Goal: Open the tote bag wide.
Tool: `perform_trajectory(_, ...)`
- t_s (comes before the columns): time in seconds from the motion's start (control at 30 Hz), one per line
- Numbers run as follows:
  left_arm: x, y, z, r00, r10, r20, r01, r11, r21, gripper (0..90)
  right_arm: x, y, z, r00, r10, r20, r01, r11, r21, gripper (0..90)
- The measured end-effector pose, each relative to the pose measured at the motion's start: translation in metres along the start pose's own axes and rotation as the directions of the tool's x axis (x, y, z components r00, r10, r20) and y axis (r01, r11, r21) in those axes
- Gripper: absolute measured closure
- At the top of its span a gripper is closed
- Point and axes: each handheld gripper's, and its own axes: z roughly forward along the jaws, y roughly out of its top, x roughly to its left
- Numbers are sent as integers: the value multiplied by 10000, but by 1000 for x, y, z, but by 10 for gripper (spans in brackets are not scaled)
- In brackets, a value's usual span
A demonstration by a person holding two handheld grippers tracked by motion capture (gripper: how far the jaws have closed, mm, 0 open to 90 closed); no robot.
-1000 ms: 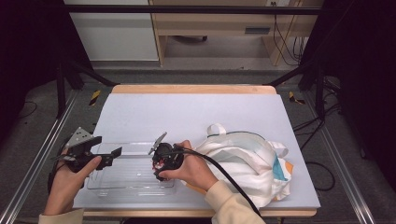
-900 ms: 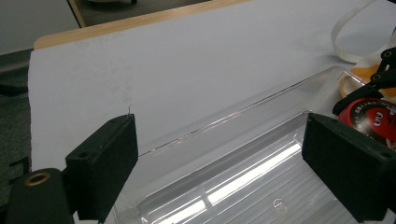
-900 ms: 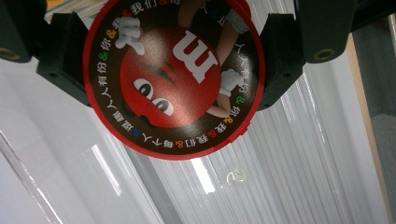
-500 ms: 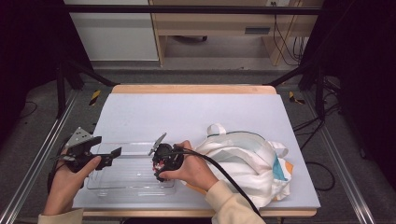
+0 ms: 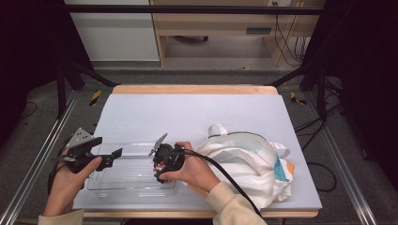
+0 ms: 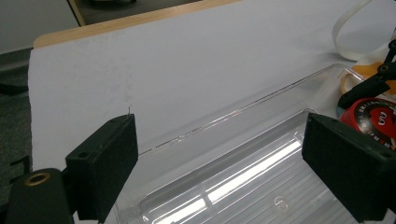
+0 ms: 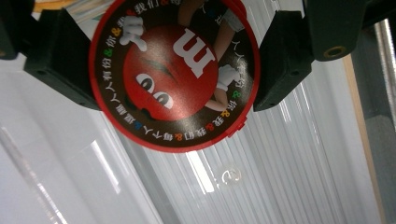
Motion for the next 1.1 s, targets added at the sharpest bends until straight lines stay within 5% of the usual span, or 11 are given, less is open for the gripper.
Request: perform_trajectory(1.1, -2, 0, 2, 10000, 40, 32, -40, 10000, 70, 108, -6, -4, -36, 9998, 205, 55, -199, 9961, -858, 151)
